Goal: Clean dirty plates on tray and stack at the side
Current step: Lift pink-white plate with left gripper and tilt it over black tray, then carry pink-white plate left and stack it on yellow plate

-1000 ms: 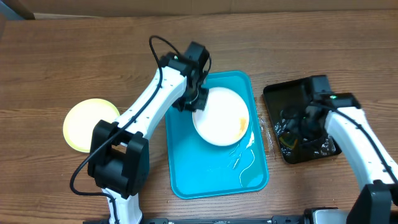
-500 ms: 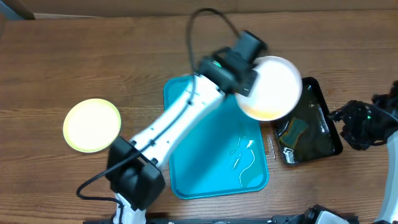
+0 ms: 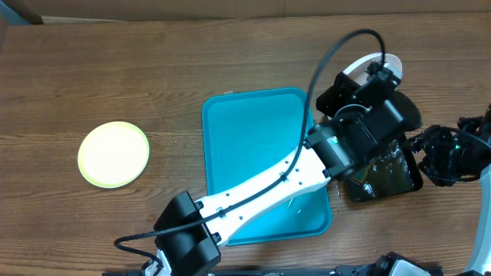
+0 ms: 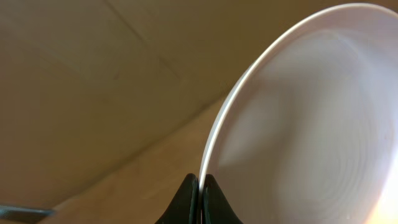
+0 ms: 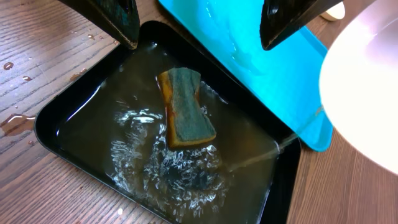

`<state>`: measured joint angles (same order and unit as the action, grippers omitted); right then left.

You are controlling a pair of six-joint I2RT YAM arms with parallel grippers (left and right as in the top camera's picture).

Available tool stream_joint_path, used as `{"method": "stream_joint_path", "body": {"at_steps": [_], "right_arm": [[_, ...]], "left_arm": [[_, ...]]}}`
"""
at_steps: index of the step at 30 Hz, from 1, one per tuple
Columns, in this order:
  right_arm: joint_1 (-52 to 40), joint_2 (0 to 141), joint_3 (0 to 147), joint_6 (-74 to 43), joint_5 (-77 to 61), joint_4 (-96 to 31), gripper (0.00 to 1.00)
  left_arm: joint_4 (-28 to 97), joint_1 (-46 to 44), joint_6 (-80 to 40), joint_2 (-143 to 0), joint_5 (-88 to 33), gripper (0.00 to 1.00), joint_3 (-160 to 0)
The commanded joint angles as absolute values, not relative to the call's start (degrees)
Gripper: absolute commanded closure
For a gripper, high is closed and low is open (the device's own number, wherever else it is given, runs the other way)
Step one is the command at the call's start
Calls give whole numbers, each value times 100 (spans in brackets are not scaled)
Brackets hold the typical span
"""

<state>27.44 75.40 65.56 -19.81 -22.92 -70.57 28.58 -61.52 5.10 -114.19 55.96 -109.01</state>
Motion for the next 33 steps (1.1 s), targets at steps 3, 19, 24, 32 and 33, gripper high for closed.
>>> {"method": "stream_joint_path", "body": {"at_steps": [3,19,24,32,33], "right_arm": [[2773,7502,6552,-1920,-2364,-7041,36],[2773,7502,6552,-1900,-2300,-7043,37],[2770,7502,6552,-1903,-2300,-7048,37],[2770,7502,6552,-1903,-2303,-7070,36],[2770,7502,6552,-1903,-2303,-7070,37]], "left_arm": [[2329,-6337,1579,-11463,6731,96,-11021],[2088,-6342,1800,-11463,6825,96,-11021],[2086,-6342,1772,-11463,6790,96,-11021],[3385,-6176,167,-11312,6230,96,-11024],[3739,-6117,-169,-11236,6027,96,-11039]]}}
